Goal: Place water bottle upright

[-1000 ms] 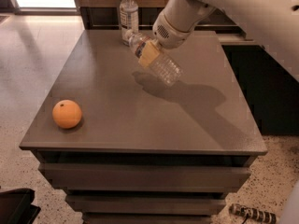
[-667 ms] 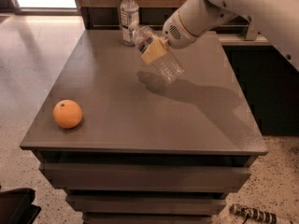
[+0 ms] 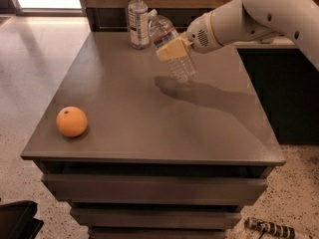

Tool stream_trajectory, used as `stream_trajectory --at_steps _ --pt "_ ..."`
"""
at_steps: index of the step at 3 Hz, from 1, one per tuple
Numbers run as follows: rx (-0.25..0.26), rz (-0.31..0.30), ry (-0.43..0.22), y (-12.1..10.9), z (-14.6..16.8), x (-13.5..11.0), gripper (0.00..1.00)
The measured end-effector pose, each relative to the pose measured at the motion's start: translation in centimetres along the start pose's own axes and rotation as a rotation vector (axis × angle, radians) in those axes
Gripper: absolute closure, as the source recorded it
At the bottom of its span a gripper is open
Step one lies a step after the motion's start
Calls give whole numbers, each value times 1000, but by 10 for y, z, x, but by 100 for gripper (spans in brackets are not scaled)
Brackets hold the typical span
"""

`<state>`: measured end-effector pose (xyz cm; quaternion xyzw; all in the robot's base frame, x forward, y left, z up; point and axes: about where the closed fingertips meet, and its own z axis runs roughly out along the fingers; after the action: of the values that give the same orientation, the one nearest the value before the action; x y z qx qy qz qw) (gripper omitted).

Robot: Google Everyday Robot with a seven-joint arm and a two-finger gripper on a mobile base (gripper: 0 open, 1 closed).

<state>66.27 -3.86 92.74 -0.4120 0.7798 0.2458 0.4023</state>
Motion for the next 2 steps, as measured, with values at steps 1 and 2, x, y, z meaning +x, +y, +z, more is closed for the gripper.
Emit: stream_trajectory --at_steps 1,2 --pt "10 -14 -90 3 -3 1 100" --pt "29 -17 -157 13 -1 6 100"
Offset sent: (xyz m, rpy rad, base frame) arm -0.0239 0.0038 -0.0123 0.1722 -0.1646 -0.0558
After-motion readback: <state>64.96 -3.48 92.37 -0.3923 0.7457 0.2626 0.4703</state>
